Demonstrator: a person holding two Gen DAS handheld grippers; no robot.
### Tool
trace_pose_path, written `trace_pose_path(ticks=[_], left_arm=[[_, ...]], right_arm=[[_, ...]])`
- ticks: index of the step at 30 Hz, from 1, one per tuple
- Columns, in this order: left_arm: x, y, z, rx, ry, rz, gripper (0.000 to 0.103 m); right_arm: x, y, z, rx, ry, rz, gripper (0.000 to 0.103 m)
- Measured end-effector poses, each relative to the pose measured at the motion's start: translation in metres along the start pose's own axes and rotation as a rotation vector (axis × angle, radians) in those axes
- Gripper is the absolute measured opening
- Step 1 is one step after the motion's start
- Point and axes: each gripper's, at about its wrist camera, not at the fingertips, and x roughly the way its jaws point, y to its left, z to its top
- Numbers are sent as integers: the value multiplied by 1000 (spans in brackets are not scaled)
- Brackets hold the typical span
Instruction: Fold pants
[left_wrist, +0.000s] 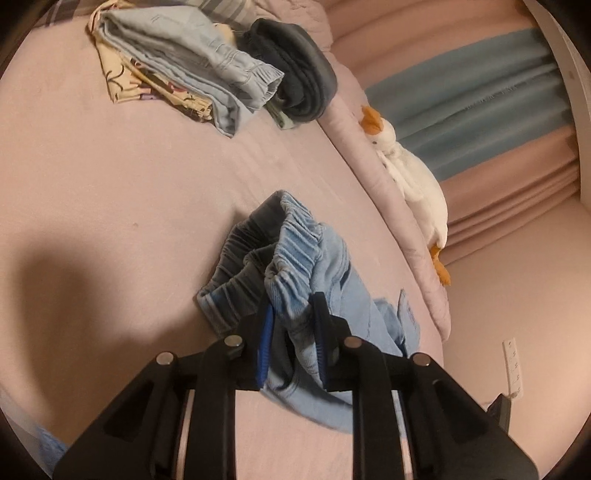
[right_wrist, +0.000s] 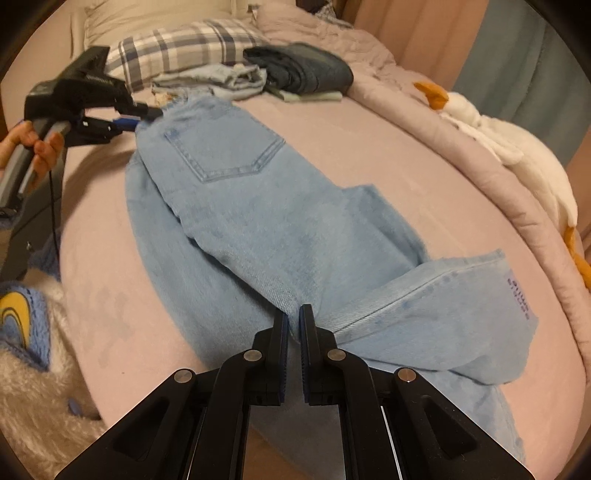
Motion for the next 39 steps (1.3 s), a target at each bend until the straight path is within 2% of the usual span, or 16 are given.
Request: trace_pose_path(ticks=[5, 7, 9, 11, 14, 16, 19, 21, 22, 24, 26, 28, 31, 32, 34, 39], left_arm=[[12, 12, -10, 33, 43, 87, 21], [18, 13, -12, 60, 45, 132, 31], [16, 14, -10, 62, 44, 161, 40], [9, 12, -10, 79, 37, 189, 46], [-7, -3, -14, 172, -16, 261, 46], [-15, -17, -18, 235, -45, 272, 46], [-7, -41, -29, 321, -25, 230, 46], [8, -62, -42, 400, 20, 178, 46], [17, -72, -49, 431, 47, 150, 46], [42, -91, -66, 489, 117, 109, 46], [67, -107, -84, 543, 188, 82, 46], [91, -122, -103, 599, 263, 58, 46], [111, -139, -126, 664, 337, 9, 46], [117, -146, -135, 694, 360, -11, 46], [129, -159, -149, 734, 407, -50, 46], [157, -181, -176, 818, 477, -76, 45]], right_arm=[[-16, 9, -10, -50, 5, 21, 5], [-11, 16, -17, -70, 26, 50, 5], [0, 25, -24, -94, 53, 32, 5], [13, 27, -27, -68, 80, 35, 5], [12, 23, -25, -20, 80, 53, 9], [1, 14, -22, 28, 60, 113, 15], [-22, -9, -21, 159, -25, 217, 19], [-28, -26, -23, 248, -73, 213, 32], [-26, -35, -25, 289, -75, 171, 34], [-10, -48, -30, 354, -17, 77, 35], [10, -56, -38, 397, 48, 49, 35], [30, -57, -49, 420, 118, 66, 35], [23, -64, -49, 469, 98, 117, 35], [18, -73, -50, 520, 77, 170, 35], [8, -93, -52, 618, 24, 212, 35], [3, -159, -50, 848, -23, 87, 46]])
